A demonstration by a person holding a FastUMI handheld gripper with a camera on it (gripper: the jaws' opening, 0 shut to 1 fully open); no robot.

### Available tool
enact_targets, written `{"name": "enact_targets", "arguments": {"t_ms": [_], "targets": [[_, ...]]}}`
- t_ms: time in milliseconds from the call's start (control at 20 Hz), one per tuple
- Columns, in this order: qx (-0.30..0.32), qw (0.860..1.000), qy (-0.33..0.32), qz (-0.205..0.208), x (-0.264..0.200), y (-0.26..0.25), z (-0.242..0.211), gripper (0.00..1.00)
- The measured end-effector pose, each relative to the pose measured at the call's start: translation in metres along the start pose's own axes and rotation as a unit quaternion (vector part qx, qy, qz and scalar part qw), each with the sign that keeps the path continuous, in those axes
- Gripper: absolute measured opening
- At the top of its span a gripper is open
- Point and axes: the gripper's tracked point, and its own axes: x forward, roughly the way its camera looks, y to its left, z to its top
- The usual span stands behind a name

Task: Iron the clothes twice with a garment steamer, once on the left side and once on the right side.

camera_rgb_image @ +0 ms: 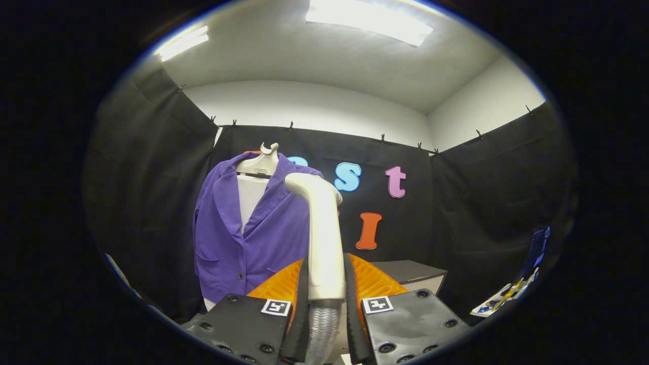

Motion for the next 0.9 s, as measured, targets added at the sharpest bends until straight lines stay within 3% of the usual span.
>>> {"name": "enact_targets", "arguments": {"t_ms": [900], "targets": [[0.002, 1.000, 0.004, -0.003, -0.004, -0.012, -0.002, 0.38]]}}
